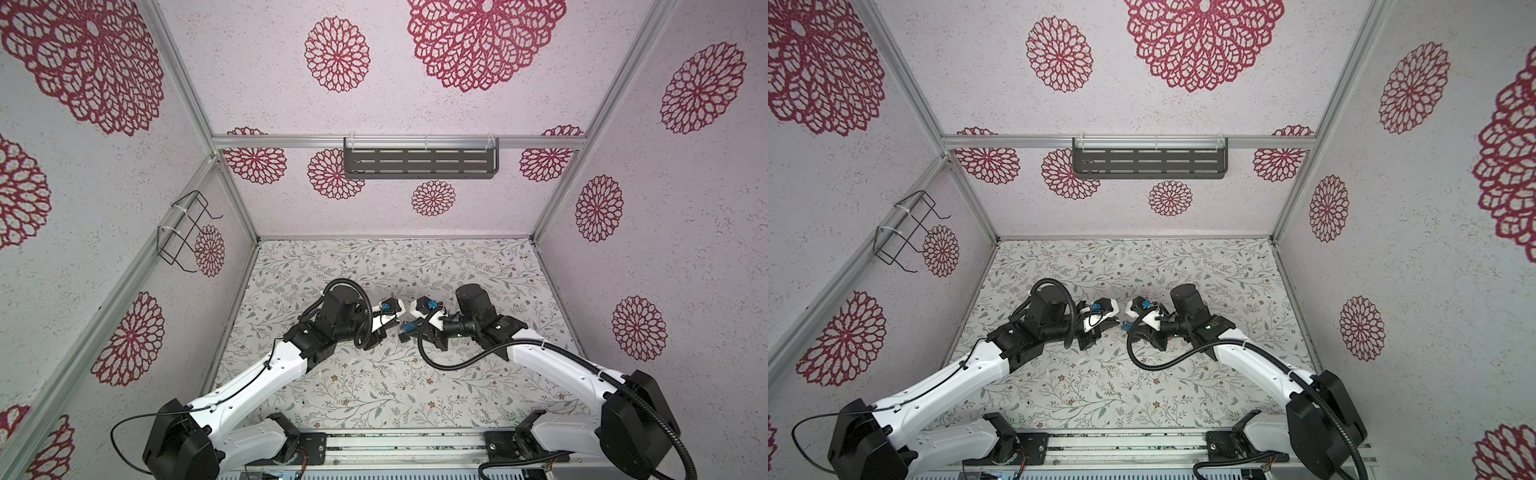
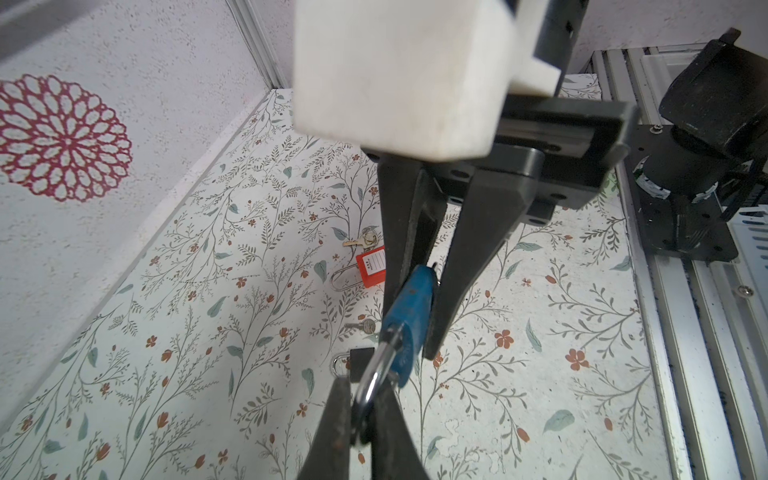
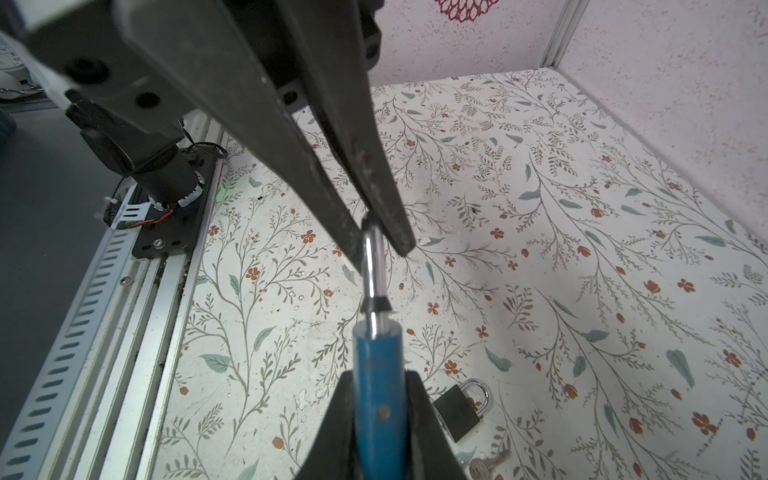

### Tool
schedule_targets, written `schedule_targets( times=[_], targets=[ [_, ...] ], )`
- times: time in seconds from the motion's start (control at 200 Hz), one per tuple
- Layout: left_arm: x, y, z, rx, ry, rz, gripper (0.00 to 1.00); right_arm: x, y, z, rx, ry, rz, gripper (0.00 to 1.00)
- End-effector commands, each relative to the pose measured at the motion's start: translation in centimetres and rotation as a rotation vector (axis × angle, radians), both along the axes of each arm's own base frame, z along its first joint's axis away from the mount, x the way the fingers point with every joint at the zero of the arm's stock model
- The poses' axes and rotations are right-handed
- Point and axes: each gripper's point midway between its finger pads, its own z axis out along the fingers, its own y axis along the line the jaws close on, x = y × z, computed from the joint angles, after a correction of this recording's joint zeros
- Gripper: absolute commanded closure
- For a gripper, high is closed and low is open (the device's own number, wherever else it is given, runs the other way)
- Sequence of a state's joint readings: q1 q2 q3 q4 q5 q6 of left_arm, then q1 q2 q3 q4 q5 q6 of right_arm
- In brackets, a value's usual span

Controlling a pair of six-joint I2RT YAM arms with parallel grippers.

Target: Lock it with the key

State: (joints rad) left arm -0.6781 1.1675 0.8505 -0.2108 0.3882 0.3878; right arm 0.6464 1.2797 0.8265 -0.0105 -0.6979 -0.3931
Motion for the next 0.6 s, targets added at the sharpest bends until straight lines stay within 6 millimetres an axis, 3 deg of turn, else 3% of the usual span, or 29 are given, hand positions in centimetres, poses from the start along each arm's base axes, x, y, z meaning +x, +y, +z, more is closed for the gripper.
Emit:
schedule_targets(
  times=[0.0, 0.13, 0.595],
  targets=[
    [-3.5, -2.6, 0.1, -0.065, 0.077, -0.165, 1.0, -0.7, 3.1, 10.7, 0.294, -0.249, 0.153, 1.0],
    [-3.6, -2.5, 0.1, -0.068, 0.083, -0.165, 1.0, -0.5, 3.2, 10.6, 0.295, -0.248, 0.156, 1.0],
    [-3.0, -2.0, -0.5, -0.106, 0.127, -0.159, 1.0, 0.6, 3.3, 13.6, 0.407, -0.258, 0.153, 1.0]
  ],
)
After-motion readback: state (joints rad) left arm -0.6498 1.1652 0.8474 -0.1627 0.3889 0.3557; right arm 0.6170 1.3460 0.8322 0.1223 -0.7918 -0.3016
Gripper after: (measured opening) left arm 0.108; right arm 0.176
